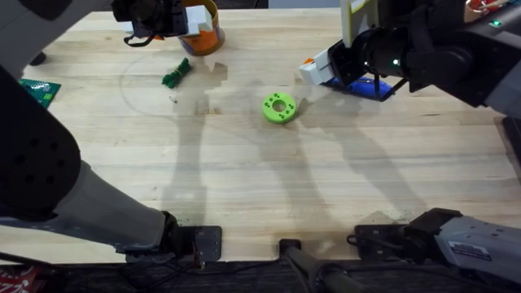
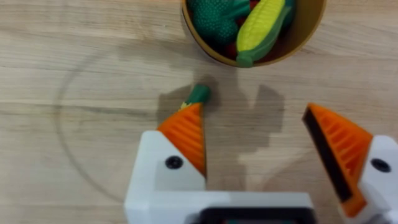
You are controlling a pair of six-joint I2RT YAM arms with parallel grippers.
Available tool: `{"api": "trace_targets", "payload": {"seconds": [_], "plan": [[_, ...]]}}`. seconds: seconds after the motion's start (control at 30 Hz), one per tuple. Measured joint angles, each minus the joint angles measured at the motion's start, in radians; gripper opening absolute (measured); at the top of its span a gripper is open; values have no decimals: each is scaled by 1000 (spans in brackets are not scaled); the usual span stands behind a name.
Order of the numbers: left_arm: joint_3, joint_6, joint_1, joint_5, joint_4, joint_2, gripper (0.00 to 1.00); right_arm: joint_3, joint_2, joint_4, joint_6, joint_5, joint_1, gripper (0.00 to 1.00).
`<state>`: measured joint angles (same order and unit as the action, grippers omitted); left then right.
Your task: Pick up the gripper from the table and insert it into the empty holder that is missing its gripper. Then pick up a screw, insert it into the mounting hole, and use the screwdriver to tighten it. Finally, clean up the table by picking up the vegetable and placing it into the bucket.
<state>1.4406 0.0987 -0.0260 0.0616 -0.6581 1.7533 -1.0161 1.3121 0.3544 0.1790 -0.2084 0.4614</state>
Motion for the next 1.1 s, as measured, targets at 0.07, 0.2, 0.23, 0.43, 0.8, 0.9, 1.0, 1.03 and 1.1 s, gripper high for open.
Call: {"api": "trace_targets", "payload": {"seconds": [0.07,0.2,0.23,0.43,0.8,0.9,1.0,1.03,1.1], "plan": [[0,3,2,0,-8,2,963,0,0,9,1,0,0,974],[0,5,1,-1,-13,16,969,0,0,17,1,0,0,974],[0,6,1,-1,-12,20,969,0,0,19,1,0,0,974],[0,-2,-2,-15,-64,22,969,0,0,21,1,0,0,974],[-1,-364,-34,-31,-24,81,969,0,0,21,1,0,0,974],[-1,-435,-34,-32,7,137,969,0,0,21,1,0,0,974],[-1,-469,-35,-40,22,199,969,0,0,24,1,0,0,974],[-1,-476,-36,-46,25,220,969,0,0,25,1,0,0,974],[-1,-486,-42,-49,27,260,969,0,0,27,1,0,0,974]]}}
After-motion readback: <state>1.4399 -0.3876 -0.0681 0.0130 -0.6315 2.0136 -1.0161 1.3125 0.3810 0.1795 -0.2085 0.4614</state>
